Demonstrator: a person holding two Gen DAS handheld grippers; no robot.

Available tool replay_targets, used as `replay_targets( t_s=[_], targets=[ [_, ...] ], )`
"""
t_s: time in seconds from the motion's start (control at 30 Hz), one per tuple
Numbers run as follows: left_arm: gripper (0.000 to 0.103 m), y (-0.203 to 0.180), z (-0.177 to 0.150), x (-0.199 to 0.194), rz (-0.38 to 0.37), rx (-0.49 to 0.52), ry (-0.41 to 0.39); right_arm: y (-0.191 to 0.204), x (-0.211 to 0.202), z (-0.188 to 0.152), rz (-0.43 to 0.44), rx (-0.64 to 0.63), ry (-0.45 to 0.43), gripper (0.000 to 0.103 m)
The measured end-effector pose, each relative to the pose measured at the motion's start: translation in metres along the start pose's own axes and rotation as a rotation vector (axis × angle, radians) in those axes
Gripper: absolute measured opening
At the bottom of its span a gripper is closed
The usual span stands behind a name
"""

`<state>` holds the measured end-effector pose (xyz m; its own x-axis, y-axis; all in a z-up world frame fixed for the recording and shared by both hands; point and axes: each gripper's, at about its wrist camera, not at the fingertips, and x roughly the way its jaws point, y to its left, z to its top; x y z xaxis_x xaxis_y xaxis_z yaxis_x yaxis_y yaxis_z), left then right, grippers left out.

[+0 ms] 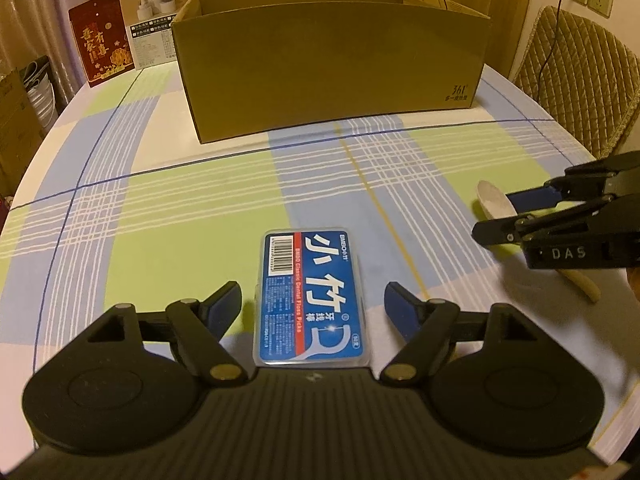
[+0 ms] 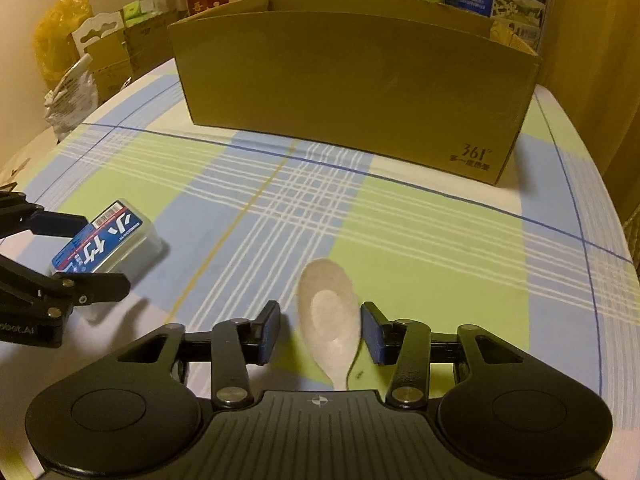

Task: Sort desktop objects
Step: 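Lift the floss box and spoon with both tools and carry them over the cardboard box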

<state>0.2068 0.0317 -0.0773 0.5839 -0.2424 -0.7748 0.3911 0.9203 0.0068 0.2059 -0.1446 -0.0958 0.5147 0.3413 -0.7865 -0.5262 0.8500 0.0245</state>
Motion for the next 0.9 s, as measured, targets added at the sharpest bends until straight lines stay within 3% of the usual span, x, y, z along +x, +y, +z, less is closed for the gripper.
replay_targets(
  t_s=[0.17,0.43,0.6,0.9],
  targets=[
    [0.074,0.001,0.0005,0.0013,0.0,-0.009,-0.005,0.0035,0.0009,0.0004,0.0,-0.014,-0.003,0.032],
    [0.07,-0.0001,0.0013,0.0041,0.003,-0.012,0.004,0.0025,-0.0001,0.0021,0.003,0.013,0.0,0.031],
    [0.053,0.0005,0.0015,0.0083,0.005,-0.01,0.025,0.0001,-0.0014,0.0031,0.012,0.034,-0.004,0.031],
    [0.052,-0.0002,0.0033,0.0051,-0.002,-0.025,0.006,0.0021,-0.0049,0.0056,0.03,0.055,-0.019,0.031]
  ],
)
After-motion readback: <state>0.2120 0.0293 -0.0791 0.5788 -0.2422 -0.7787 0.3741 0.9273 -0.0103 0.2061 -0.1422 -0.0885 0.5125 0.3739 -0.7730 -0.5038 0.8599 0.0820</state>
